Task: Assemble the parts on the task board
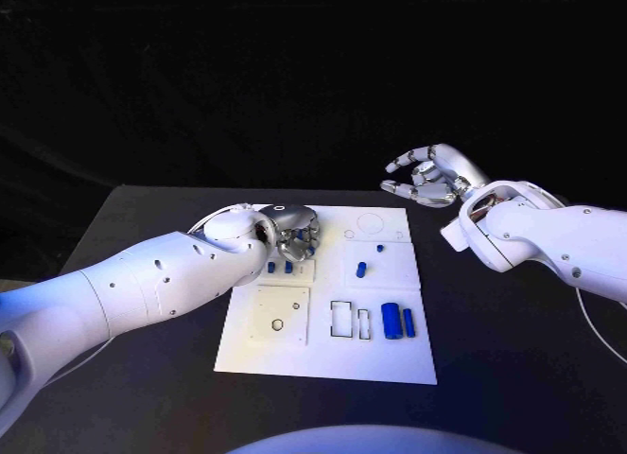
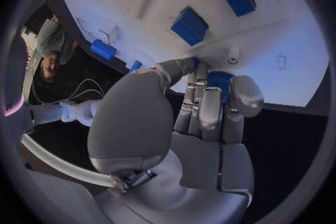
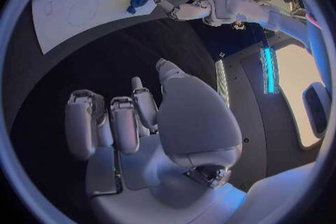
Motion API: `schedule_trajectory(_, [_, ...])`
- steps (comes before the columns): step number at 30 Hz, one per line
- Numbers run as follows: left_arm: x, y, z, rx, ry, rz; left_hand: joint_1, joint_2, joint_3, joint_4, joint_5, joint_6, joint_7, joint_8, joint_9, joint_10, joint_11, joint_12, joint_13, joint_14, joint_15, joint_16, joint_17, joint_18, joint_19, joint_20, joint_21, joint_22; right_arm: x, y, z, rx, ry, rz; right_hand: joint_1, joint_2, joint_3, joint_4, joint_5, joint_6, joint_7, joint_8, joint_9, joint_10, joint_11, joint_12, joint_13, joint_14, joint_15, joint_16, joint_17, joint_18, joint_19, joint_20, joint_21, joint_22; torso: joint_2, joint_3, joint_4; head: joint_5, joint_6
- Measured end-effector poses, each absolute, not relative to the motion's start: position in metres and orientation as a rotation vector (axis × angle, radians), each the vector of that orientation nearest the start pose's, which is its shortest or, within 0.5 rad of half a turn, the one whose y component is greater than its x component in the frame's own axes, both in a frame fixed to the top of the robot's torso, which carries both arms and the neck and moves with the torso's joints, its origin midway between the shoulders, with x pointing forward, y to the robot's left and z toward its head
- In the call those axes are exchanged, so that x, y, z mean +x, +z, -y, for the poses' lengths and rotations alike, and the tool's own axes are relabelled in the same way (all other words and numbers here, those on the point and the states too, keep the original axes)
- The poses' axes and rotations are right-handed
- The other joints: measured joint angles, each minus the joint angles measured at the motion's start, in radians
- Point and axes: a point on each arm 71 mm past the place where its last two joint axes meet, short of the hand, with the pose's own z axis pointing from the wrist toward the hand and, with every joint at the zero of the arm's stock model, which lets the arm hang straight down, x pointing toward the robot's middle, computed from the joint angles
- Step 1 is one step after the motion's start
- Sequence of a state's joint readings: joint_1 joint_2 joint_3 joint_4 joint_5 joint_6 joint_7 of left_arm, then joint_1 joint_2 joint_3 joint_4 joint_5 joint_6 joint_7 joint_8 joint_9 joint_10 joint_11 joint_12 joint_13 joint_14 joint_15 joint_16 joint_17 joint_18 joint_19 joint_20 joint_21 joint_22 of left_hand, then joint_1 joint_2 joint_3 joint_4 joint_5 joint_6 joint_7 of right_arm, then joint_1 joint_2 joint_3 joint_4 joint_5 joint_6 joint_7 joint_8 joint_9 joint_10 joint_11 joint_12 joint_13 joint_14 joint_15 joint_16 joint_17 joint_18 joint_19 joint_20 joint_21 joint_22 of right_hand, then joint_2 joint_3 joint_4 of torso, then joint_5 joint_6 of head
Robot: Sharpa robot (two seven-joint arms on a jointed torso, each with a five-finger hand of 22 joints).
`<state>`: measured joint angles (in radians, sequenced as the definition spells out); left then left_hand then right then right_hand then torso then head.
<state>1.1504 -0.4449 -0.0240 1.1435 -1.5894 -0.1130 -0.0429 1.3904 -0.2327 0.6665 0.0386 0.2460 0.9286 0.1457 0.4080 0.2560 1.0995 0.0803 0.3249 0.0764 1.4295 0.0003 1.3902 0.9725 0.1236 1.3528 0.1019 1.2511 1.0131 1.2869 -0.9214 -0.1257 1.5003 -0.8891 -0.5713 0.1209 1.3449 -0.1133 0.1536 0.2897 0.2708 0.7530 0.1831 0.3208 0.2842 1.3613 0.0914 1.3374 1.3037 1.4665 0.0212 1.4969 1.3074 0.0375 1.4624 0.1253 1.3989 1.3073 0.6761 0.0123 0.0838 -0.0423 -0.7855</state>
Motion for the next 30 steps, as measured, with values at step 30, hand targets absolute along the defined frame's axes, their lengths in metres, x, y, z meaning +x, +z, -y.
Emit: schedule_trajectory(30, [0.513,-0.218,-0.131,0.29,-0.709,-1.757,-0.02,-0.007,0.0,-0.006,0.0,0.021,0.001,-0.01,0.006,0.036,-0.003,-0.044,-0.001,0.007,0.0,0.0,-0.003,0.0,0.004,0.004,0.004,0.011,0.497,-0.16,0.261,0.354,0.845,-1.455,0.0,0.0,0.0,0.0,0.0,0.0,0.0,0.0,0.0,0.0,0.0,0.0,0.001,0.0,0.0,0.0,0.0,0.0,0.0,0.0,0.0,0.001,-0.003,-0.001,0.0023,0.003,0.012])
